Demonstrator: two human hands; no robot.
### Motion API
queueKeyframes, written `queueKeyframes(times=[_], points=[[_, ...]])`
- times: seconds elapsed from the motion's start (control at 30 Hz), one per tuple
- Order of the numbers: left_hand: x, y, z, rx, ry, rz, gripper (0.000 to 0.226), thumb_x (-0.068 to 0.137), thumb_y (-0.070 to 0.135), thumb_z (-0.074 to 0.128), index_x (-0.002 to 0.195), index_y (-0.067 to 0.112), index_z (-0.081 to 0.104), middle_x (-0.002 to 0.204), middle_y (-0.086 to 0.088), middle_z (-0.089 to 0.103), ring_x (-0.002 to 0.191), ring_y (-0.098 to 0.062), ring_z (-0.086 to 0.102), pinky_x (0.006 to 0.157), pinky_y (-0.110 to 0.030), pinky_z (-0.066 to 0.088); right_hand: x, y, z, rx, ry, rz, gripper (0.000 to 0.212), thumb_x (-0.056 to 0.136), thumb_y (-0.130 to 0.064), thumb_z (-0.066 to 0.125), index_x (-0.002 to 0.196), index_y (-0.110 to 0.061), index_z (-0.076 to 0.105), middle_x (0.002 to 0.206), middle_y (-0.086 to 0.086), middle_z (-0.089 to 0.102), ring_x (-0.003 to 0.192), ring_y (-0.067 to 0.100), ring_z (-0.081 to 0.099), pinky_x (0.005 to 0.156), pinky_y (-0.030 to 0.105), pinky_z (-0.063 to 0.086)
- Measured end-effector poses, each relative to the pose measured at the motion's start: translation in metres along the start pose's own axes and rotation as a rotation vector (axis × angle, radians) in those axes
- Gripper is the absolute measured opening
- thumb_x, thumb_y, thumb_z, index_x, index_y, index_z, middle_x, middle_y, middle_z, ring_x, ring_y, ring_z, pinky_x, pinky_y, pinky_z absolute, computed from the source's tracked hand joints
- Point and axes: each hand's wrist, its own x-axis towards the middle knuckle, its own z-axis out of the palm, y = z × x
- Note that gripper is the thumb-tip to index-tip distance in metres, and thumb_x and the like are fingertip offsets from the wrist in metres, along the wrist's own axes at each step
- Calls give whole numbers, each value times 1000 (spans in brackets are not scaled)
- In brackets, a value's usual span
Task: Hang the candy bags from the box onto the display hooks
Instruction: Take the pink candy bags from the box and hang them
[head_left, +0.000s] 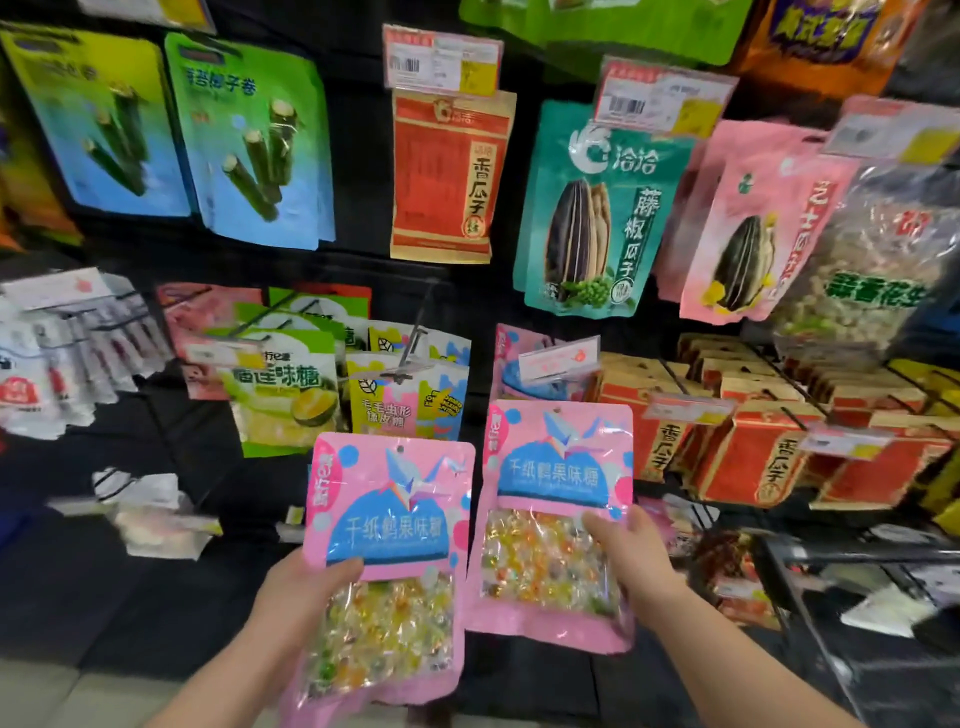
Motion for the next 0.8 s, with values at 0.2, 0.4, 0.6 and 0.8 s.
queueKeyframes(times=[0.2,0.4,0.6,0.8], points=[[17,14,3,13,45,-3,19,83,4,69,101,13,71,98,-9,75,95,-33,68,95,-50,50,28,-4,3,2,-8,8,24,91,-21,62,109,-13,49,103,4,59,82,12,59,59,26,45],[23,21,13,22,53,-21,15,84,4,69,95,15,70,96,-9,74,94,-31,67,93,-47,50,46,-8,3,86,-9,72,26,90,-18,63,111,-13,49,106,11,64,90,27,67,71,41,57],[32,20,17,21,55,-60,20,82,10,72,101,14,70,100,-9,75,99,-34,67,97,-57,47,55,-9,6,87,-41,73,15,90,-18,62,93,-22,48,106,9,62,94,27,64,78,45,56],[34,23,23,-14,58,-90,22,83,7,70,104,11,69,101,-12,74,98,-37,68,95,-57,49,60,-3,4,111,-54,109,17,91,-17,61,102,-18,48,102,10,63,90,28,67,71,44,58]])
